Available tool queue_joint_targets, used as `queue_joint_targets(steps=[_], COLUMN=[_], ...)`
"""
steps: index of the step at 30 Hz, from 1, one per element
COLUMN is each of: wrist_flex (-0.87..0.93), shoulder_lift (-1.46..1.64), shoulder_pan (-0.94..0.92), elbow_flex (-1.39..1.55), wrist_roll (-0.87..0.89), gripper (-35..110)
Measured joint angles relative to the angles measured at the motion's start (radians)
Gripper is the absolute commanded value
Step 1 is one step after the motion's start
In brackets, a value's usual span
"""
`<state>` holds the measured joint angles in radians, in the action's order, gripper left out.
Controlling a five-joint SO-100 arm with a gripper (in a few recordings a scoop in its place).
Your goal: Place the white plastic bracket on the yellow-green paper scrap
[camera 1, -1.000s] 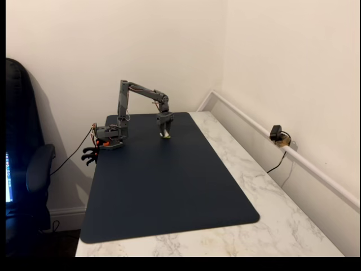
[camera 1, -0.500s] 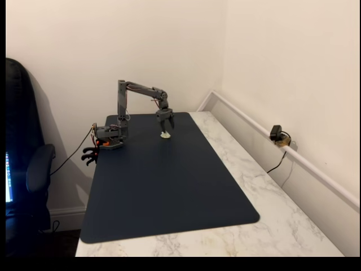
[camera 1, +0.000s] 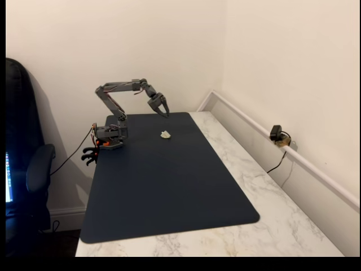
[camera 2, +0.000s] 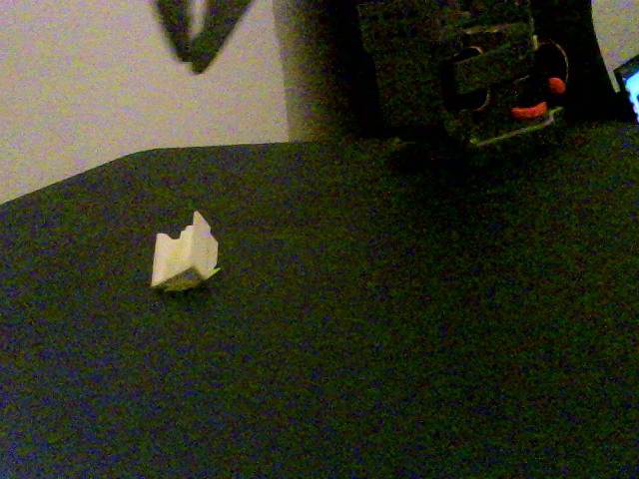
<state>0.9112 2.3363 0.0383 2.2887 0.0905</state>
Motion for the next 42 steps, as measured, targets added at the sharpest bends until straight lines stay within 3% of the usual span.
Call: queue_joint_targets(steps=[9,19,42], wrist_flex=[0.051,0.127,0.270], shoulder_lift=[0.569,0.876,0.936], shoulder_pan=[0.040,0.038,-0.049], elbow_flex=[0.425,0.611,0.726], wrist_roll=[-0.040,-0.087,-0.155], gripper=[1,0,0])
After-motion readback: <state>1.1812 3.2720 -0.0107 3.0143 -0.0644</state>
